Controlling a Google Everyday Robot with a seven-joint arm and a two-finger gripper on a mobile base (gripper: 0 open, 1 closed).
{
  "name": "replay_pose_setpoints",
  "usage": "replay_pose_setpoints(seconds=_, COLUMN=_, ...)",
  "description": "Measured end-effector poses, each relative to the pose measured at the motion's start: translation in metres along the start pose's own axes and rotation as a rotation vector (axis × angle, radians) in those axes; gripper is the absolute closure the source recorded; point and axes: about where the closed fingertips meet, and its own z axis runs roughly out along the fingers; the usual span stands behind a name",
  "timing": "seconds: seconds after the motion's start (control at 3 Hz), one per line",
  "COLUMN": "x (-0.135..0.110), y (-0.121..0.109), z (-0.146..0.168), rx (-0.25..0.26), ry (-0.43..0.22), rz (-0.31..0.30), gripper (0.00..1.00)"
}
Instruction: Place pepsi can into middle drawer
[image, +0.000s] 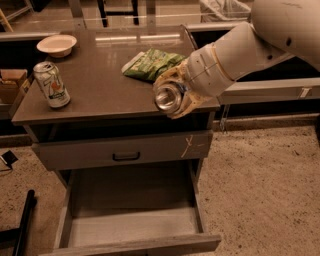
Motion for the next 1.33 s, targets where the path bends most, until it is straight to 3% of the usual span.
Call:
replay_pose_setpoints(seconds=0.33, x=-0.036, y=-0.005, z=-0.002, rx=0.043, ry=0.096, rz=-0.017, gripper=1.0)
replay_pose_setpoints(seconds=0.67, x=-0.017, y=0.014, z=0.018, rx=0.04, ry=-0.051, rz=0.11, gripper=1.0)
replay_pose_setpoints(seconds=1.0, x=0.014, y=0.07, z=0.073, rx=0.032, ry=-0.275, rz=0.359, gripper=1.0)
replay_pose_setpoints(seconds=1.33, x=0.051, y=0.117, z=0.11, rx=-0.015, ry=-0.371, rz=0.539, gripper=1.0)
